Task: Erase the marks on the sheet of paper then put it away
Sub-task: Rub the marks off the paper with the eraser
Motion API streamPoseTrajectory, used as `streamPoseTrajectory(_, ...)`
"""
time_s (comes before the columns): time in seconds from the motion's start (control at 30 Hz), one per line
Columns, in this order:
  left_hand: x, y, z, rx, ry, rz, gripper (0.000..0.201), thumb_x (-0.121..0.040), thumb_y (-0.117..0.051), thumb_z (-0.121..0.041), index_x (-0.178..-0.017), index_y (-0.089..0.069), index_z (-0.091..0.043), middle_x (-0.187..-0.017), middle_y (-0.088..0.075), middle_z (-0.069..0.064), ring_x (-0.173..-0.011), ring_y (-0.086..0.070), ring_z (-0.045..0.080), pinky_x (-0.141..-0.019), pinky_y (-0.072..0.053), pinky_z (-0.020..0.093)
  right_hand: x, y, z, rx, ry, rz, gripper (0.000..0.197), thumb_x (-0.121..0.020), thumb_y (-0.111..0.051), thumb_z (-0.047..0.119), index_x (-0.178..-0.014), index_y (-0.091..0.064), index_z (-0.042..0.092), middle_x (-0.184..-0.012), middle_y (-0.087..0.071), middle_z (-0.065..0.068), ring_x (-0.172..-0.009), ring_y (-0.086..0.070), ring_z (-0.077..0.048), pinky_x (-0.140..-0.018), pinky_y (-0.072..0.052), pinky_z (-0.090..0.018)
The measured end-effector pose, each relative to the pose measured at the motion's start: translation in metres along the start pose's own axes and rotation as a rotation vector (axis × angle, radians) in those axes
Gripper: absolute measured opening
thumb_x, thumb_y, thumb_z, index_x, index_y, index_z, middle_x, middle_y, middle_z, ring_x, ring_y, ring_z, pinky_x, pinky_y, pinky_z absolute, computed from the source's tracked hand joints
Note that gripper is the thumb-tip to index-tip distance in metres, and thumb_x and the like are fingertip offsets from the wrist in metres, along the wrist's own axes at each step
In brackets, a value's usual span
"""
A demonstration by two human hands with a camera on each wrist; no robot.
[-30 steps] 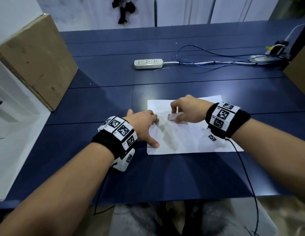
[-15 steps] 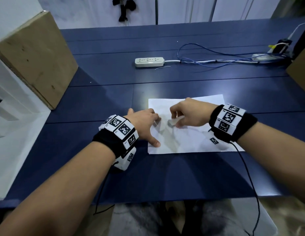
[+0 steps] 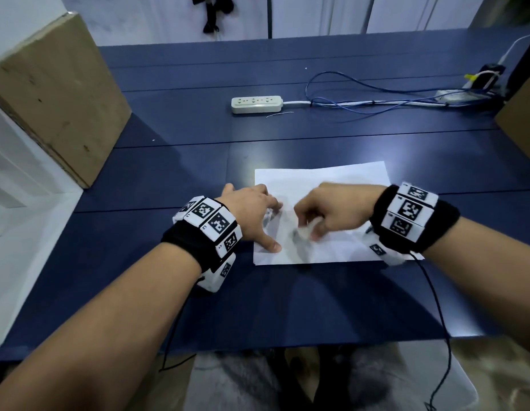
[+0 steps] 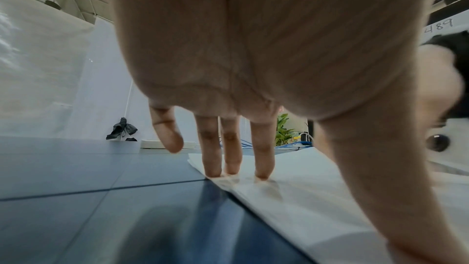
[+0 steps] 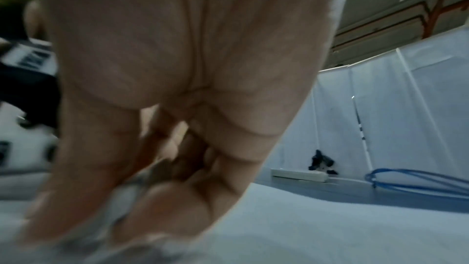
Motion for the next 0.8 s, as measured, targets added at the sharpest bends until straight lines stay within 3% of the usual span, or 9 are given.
streamPoseTrajectory(0.07,-0.001,0.001,-0.001,-0.005,0.001,-0.001,0.096,-0.062,-0.068,-0.079,-0.142,-0.041,-0.035,-0.128,-0.044,-0.009,-0.119,-0.049,0.014,-0.098,-0.030,0.046,0.006,-0.009,0.009,-0.065,0.054,0.142,0.017,-0.075,-0.078,0.023,-0.083,-0.064,0.026,-0.073,-0.062,0.012,-0.064,-0.053,0.002,-0.059,-0.038,-0.010)
streamPoseTrajectory(0.1,-0.001,0.001,-0.002,-0.008,0.002,0.000,0.096,-0.061,-0.068,-0.079,-0.142,-0.041,-0.034,-0.129,-0.044,-0.008,-0.119,-0.049,0.014,-0.098,-0.030,0.046,0.006,-0.008,0.009,-0.062,0.055,0.139,0.017,-0.074,-0.079,0.024,-0.083,-0.064,0.028,-0.072,-0.061,0.012,-0.064,-0.052,0.001,-0.059,-0.039,-0.010)
streamPoseTrajectory(0.23,0.001,0.003,-0.002,-0.006,0.015,-0.003,0.092,-0.061,-0.069,-0.078,-0.139,-0.044,-0.035,-0.127,-0.044,-0.008,-0.117,-0.050,0.014,-0.098,-0.031,0.047,-0.013,0.015,-0.012,0.000,-0.106,-0.152,0.018,-0.077,-0.075,0.034,-0.090,-0.063,0.029,-0.074,-0.056,0.013,-0.075,-0.056,-0.014,-0.066,-0.042,-0.027)
streamPoseTrajectory(0.33,0.001,0.002,-0.002,0.001,0.017,-0.003,0.093,-0.061,-0.070,-0.078,-0.140,-0.044,-0.035,-0.125,-0.044,-0.009,-0.115,-0.051,0.014,-0.096,-0.031,0.046,-0.013,0.016,-0.018,0.016,-0.131,-0.205,0.017,-0.079,-0.072,0.032,-0.090,-0.059,0.028,-0.078,-0.059,0.010,-0.078,-0.056,-0.018,-0.066,-0.044,-0.029)
streamPoseTrajectory(0.43,0.000,0.003,-0.002,-0.004,0.009,-0.004,0.096,-0.060,-0.069,-0.078,-0.141,-0.043,-0.035,-0.126,-0.044,-0.008,-0.116,-0.050,0.015,-0.098,-0.032,0.048,0.001,0.000,-0.001,0.030,0.029,0.004,0.018,-0.076,-0.075,0.024,-0.090,-0.063,0.027,-0.071,-0.057,0.014,-0.070,-0.053,-0.007,-0.062,-0.039,-0.019)
streamPoseTrajectory(0.53,-0.001,0.003,-0.002,-0.009,0.013,0.012,0.098,-0.060,-0.069,-0.079,-0.142,-0.041,-0.033,-0.125,-0.044,-0.009,-0.116,-0.049,0.015,-0.096,-0.032,0.046,0.006,-0.010,0.010,-0.023,0.068,0.160,0.019,-0.074,-0.078,0.024,-0.086,-0.064,0.030,-0.073,-0.061,0.012,-0.071,-0.055,-0.004,-0.066,-0.043,-0.021)
streamPoseTrajectory(0.63,0.000,0.004,-0.003,-0.015,0.018,0.012,0.096,-0.060,-0.070,-0.078,-0.140,-0.043,-0.034,-0.124,-0.044,-0.008,-0.116,-0.050,0.015,-0.096,-0.032,0.047,-0.008,0.005,-0.001,0.012,-0.019,-0.009,0.018,-0.074,-0.077,0.029,-0.088,-0.064,0.031,-0.069,-0.058,0.013,-0.069,-0.054,-0.005,-0.065,-0.042,-0.026)
streamPoseTrajectory(0.7,0.000,0.004,-0.004,-0.008,0.026,0.012,0.095,-0.060,-0.070,-0.078,-0.140,-0.043,-0.035,-0.124,-0.043,-0.008,-0.116,-0.050,0.015,-0.097,-0.032,0.047,-0.015,0.018,-0.011,0.015,-0.120,-0.144,0.019,-0.077,-0.075,0.032,-0.091,-0.063,0.029,-0.074,-0.057,0.012,-0.076,-0.055,-0.015,-0.069,-0.044,-0.029)
streamPoseTrajectory(0.8,0.001,0.004,-0.003,-0.004,0.028,0.010,0.096,-0.061,-0.070,-0.077,-0.141,-0.043,-0.034,-0.125,-0.043,-0.009,-0.117,-0.050,0.015,-0.098,-0.032,0.048,-0.014,0.016,-0.013,0.036,-0.126,-0.201,0.018,-0.079,-0.074,0.030,-0.092,-0.061,0.026,-0.075,-0.054,0.012,-0.081,-0.054,-0.019,-0.069,-0.042,-0.029)
Point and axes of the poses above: each hand's wrist, its own x-axis away from the middle knuckle, its own y-axis out of the back of the hand, z = x × y, the point moved 3 cm from there along -x, towards the middle knuckle
